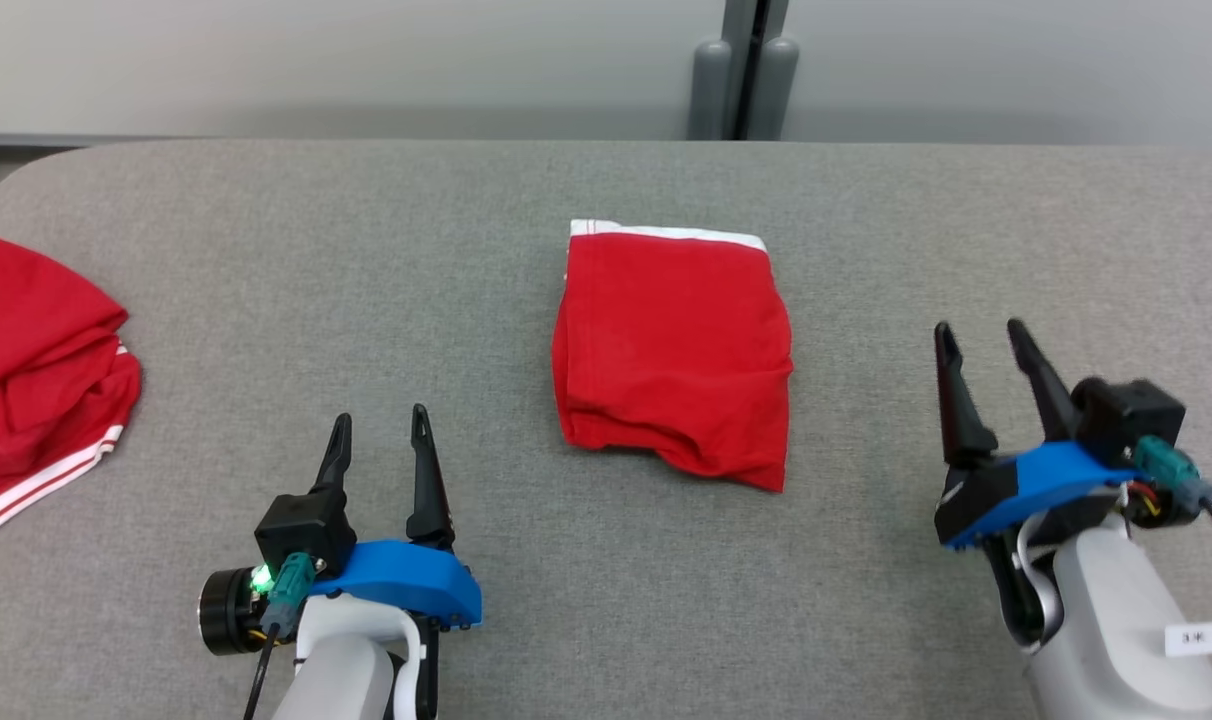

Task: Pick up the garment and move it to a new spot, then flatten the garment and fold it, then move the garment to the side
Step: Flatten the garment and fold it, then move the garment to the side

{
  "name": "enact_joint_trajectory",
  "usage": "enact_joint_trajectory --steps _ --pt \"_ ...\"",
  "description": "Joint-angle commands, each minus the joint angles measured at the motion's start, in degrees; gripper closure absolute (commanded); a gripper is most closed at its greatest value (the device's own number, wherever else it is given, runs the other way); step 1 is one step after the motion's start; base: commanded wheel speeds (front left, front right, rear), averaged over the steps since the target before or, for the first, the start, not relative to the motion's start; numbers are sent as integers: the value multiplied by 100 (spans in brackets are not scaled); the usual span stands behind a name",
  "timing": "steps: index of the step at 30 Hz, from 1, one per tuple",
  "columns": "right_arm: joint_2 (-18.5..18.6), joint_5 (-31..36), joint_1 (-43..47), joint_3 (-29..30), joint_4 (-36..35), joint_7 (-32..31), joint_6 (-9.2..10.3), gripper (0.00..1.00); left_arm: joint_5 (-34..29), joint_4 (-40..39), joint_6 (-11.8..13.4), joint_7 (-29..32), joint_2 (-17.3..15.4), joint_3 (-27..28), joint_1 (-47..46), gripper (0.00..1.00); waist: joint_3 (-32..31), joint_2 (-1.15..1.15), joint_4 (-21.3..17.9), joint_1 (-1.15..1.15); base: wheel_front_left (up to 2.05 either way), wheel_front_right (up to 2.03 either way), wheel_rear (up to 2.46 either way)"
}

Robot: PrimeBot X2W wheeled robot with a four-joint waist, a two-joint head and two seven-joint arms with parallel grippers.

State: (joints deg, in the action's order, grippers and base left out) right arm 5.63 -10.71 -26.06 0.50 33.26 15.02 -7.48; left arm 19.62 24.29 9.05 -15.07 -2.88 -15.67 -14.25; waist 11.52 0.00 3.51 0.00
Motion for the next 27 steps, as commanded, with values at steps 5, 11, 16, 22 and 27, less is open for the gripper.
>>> enact_joint_trajectory --steps 5,11,16,22,27 --pt "-147 246 450 212 -78 21 -2 0 -162 37 -49 -16 -3 171 228 0 -208 0 -171 0 0 0 0" --pt "-248 378 832 149 -46 21 -2 0 -260 84 -133 -15 -3 345 500 0 -462 0 -289 0 0 0 0" --pt "-267 410 1085 105 -13 21 -2 0 -314 56 -167 -16 0 427 779 0 -697 0 -341 0 0 0 0" --pt "-266 172 1339 -11 21 21 -2 0 -365 96 -248 -15 1 495 1059 0 -946 0 -376 0 0 0 0" --pt "-266 86 1477 -112 69 21 -2 0 -372 63 -287 -16 1 528 1182 0 -1022 0 -385 0 0 0 0"
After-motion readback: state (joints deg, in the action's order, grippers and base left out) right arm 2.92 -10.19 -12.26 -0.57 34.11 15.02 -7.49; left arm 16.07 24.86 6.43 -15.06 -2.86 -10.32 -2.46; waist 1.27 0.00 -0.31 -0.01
